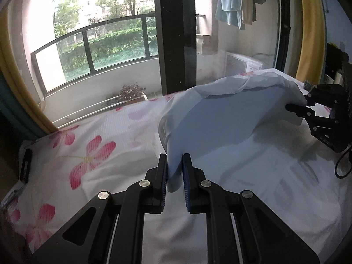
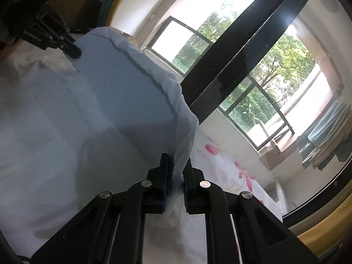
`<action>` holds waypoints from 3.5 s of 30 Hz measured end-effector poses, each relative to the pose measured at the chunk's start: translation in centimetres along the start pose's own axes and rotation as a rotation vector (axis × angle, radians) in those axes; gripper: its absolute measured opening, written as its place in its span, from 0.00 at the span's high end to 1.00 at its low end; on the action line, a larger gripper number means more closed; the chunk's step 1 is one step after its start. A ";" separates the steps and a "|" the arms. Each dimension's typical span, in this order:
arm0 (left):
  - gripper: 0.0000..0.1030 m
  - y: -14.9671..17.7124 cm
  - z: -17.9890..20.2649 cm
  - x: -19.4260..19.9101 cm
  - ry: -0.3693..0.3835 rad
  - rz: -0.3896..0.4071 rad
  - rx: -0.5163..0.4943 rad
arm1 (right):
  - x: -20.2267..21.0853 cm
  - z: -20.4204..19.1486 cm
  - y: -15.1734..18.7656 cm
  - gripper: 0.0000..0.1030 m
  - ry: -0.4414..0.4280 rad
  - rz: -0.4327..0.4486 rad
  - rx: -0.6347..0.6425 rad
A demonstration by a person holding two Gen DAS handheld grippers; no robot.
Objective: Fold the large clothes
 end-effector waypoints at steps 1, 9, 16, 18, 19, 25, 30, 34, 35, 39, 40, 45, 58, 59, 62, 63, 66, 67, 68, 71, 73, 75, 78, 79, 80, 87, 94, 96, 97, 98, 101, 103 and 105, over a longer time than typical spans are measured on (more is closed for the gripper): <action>0.86 0.2 0.2 0.1 0.005 -0.004 -0.001 | 0.1 0.2 0.2 0.89 -0.003 -0.002 0.003; 0.80 2.1 0.7 1.7 0.030 -0.043 0.014 | 1.3 -0.4 1.4 0.88 -0.011 -0.040 0.042; 0.71 3.1 0.7 4.6 0.029 -0.034 0.066 | 3.3 0.5 2.7 0.66 -0.059 -0.086 0.012; 0.70 2.9 0.9 5.8 0.033 -0.013 0.070 | 4.3 1.7 2.7 0.63 -0.087 -0.089 -0.042; 0.69 2.8 1.0 6.1 0.036 -0.002 0.070 | 4.7 1.8 2.5 0.63 -0.099 -0.085 -0.062; 0.51 0.4 2.1 6.5 0.124 0.068 0.088 | 6.7 3.7 -0.5 0.38 -0.274 0.011 -0.287; 0.51 -0.8 3.8 3.5 0.180 0.035 0.057 | 5.1 2.4 -3.2 0.38 -0.426 0.025 -0.363; 0.51 -0.3 4.0 0.2 0.161 -0.056 0.067 | 1.6 -0.8 -4.5 0.38 -0.529 -0.068 -0.374; 0.51 0.0 3.9 -0.5 0.156 -0.077 0.073 | 0.9 -1.5 -4.7 0.42 -0.549 -0.082 -0.366; 0.51 1.0 3.5 -1.4 0.155 -0.118 0.107 | -0.9 -4.1 -4.4 0.98 -0.582 -0.144 -0.324; 0.51 1.1 3.5 -1.3 0.158 -0.118 0.108 | -0.6 -4.2 -4.3 0.98 -0.596 -0.136 -0.321; 0.51 1.5 3.6 0.4 0.156 -0.100 0.116 | 3.3 -4.5 -3.8 0.98 -0.639 -0.077 -0.250; 0.51 3.1 5.0 0.5 0.143 -0.156 0.094 | 6.9 -5.1 -0.2 0.91 -0.601 -0.180 -0.254; 0.51 3.2 5.0 0.6 0.143 -0.152 0.109 | 7.1 -4.8 -0.1 0.85 -0.585 -0.184 -0.264; 0.50 3.3 4.4 1.6 0.148 -0.126 0.174 | 7.9 -3.4 0.6 0.70 -0.557 -0.190 -0.315; 0.50 3.4 4.3 2.0 0.144 -0.116 0.188 | 8.0 -3.0 0.7 0.64 -0.546 -0.193 -0.327; 0.51 4.0 3.7 3.0 0.120 -0.099 0.221 | 8.1 -1.4 1.4 0.53 -0.496 -0.199 -0.371; 0.50 4.3 3.5 3.1 0.109 -0.101 0.227 | 8.2 -0.8 1.7 0.53 -0.479 -0.201 -0.387; 0.50 4.5 3.3 3.3 0.101 -0.103 0.233 | 8.2 -0.5 1.7 0.53 -0.467 -0.202 -0.396; 0.50 5.1 2.7 4.1 0.095 -0.093 0.257 | 8.0 1.1 1.6 0.53 -0.415 -0.183 -0.436; 0.50 5.0 2.6 4.6 0.093 -0.077 0.253 | 7.6 1.6 1.1 0.53 -0.397 -0.166 -0.445; 0.50 4.6 2.6 4.9 0.095 -0.060 0.243 | 6.9 1.8 0.5 0.53 -0.391 -0.151 -0.450; 0.50 3.8 3.0 4.7 0.103 -0.053 0.221 | 5.1 1.1 -0.3 0.53 -0.400 -0.166 -0.432; 0.50 3.7 3.1 4.5 0.094 -0.055 0.212 | 4.4 0.7 -0.2 0.53 -0.392 -0.190 -0.424; 0.50 3.7 3.3 4.3 0.083 -0.058 0.203 | 3.6 0.2 -0.1 0.53 -0.380 -0.221 -0.419; 0.50 6.1 2.4 3.0 0.040 -0.140 0.242 | 2.5 -0.9 1.8 0.53 -0.333 -0.326 -0.393; 0.50 8.0 1.1 6.2 -0.005 -0.110 0.294 | 4.9 0.7 3.3 0.53 -0.296 -0.328 -0.422; 0.50 8.5 0.8 7.4 -0.020 -0.100 0.310 | 5.6 1.3 3.8 0.53 -0.283 -0.331 -0.435; 0.51 8.8 0.7 7.9 -0.025 -0.096 0.315 | 5.8 1.6 4.1 0.53 -0.277 -0.333 -0.442; 0.51 9.1 0.7 8.6 -0.033 -0.092 0.320 | 6.1 1.8 4.4 0.53 -0.270 -0.337 -0.448; 0.51 10.1 0.4 10.1 -0.055 -0.085 0.336 | 7.3 2.6 5.1 0.53 -0.252 -0.341 -0.462; 0.51 10.8 0.2 11.0 -0.068 -0.084 0.347 | 8.2 2.9 5.6 0.52 -0.238 -0.344 -0.467; 0.50 11.7 -0.1 12.0 -0.079 -0.086 0.362 | 9.1 3.4 6.3 0.52 -0.223 -0.348 -0.471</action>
Point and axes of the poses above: each gripper's, at about its wrist camera, not at the fingertips, and x roughly against the way its jaws point, z to its right, y to its underside, the point moved 2 cm from there along -x, roughly the way its jaws point, and after that the axes turned 6 degrees about y, right-handed, at the moved point
